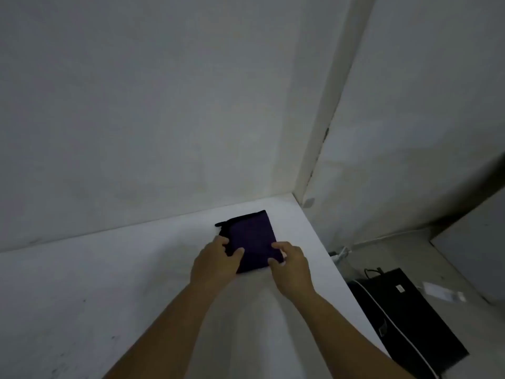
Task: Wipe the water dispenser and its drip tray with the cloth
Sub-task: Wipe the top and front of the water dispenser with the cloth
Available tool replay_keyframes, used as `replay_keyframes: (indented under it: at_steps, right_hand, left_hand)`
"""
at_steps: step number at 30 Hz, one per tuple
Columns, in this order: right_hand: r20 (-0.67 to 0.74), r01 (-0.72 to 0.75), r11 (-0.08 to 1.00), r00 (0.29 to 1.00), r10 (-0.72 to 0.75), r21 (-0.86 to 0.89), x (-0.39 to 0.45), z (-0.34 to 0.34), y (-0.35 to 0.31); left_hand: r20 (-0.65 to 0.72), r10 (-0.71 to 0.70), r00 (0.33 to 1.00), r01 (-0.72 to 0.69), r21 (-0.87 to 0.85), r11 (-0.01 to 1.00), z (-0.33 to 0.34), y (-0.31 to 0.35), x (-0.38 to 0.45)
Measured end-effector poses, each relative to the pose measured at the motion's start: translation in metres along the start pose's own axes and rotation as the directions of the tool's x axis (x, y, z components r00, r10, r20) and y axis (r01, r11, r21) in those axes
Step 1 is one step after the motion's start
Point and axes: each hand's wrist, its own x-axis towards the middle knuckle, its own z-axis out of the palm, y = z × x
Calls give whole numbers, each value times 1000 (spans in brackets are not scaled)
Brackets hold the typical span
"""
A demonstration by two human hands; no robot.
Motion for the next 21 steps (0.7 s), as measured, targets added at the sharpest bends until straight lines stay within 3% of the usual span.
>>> replay_keyframes:
  at_steps: [4,10,14,17,21]
  right_hand:
    - [74,-50,998,996,52,-25,22,3,7]
    - [36,-184,983,982,184,22,42,18,11]
    - [57,-293,956,955,291,28,46,23,14]
    - [100,-309,950,948,304,48,45,23,13]
    - [127,-313,873,950,287,373,39,19,-1]
  left_hand:
    - [114,-238,964,254,-146,956,20,-7,16]
    - [121,-355,927,375,-250,893,32,-13,33]
    - [145,-274,951,301,-230,925,30,-16,38]
    - [209,-248,946,304,-308,902,26,-23,36]
    - [214,-255,943,320,-374,871,16,-35,27]
